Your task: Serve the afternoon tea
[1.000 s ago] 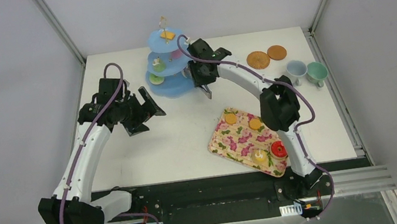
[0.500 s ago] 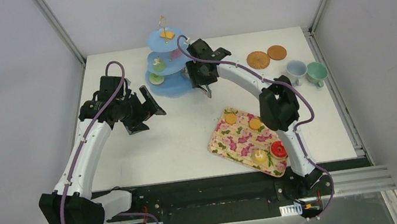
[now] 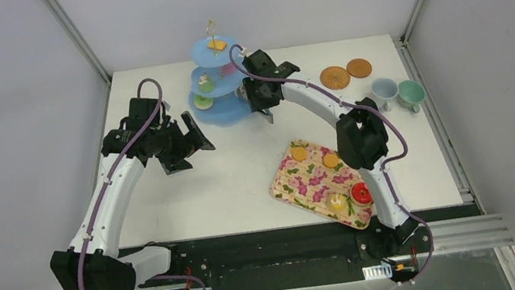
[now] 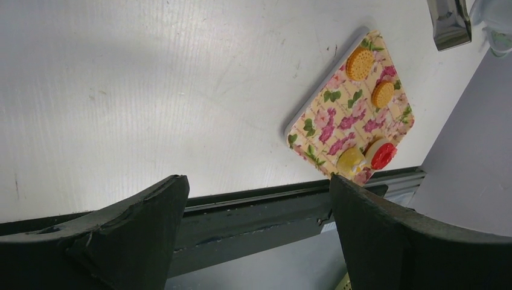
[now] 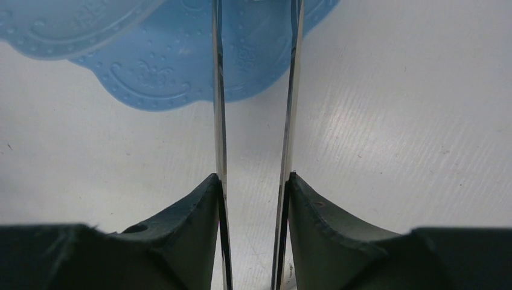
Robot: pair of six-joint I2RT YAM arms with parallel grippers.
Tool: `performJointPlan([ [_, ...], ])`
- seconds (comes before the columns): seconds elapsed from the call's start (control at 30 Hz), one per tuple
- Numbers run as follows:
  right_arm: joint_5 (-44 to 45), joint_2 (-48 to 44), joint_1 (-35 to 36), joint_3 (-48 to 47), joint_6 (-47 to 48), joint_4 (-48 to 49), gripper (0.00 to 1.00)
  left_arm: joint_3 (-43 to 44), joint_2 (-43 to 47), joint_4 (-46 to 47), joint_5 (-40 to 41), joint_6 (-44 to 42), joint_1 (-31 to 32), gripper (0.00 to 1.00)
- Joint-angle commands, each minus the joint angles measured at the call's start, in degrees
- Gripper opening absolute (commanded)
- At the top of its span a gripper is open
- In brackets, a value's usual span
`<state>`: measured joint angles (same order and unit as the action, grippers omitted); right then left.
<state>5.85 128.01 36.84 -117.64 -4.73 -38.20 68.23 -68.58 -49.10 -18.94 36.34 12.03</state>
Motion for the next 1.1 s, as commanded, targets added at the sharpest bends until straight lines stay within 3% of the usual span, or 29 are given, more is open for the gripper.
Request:
performJointPlan([
  [0.0,0.7,-2.3,-0.1,-0.7,1.1,2.3,0.40,2.2,1.2,-1.9,0.8,-2.3,0.2,0.91],
  [0.17,-0.3,-4.3,0.0,0.9,0.8,2.0,0.36,2.3,1.2,-1.4,0.4,-2.2,0.2,0.91],
  [0.57,0.3,-6.5,0.8,0.5,0.3,-1.0,0.37,1.8,1.9,-0.9,0.2,-1.6,0.2,0.91],
  [0.87,1.4,-5.8,1.0,-1.3,0.6,-3.3,0.51,1.2,2.5,-0.7,0.1,-1.2,0.2,0.91],
  [1.07,0.7,-7.7,1.0,-1.4,0.2,-3.7,0.53,0.7,2.7,-0.1,-0.3,-0.7,0.2,0.91],
])
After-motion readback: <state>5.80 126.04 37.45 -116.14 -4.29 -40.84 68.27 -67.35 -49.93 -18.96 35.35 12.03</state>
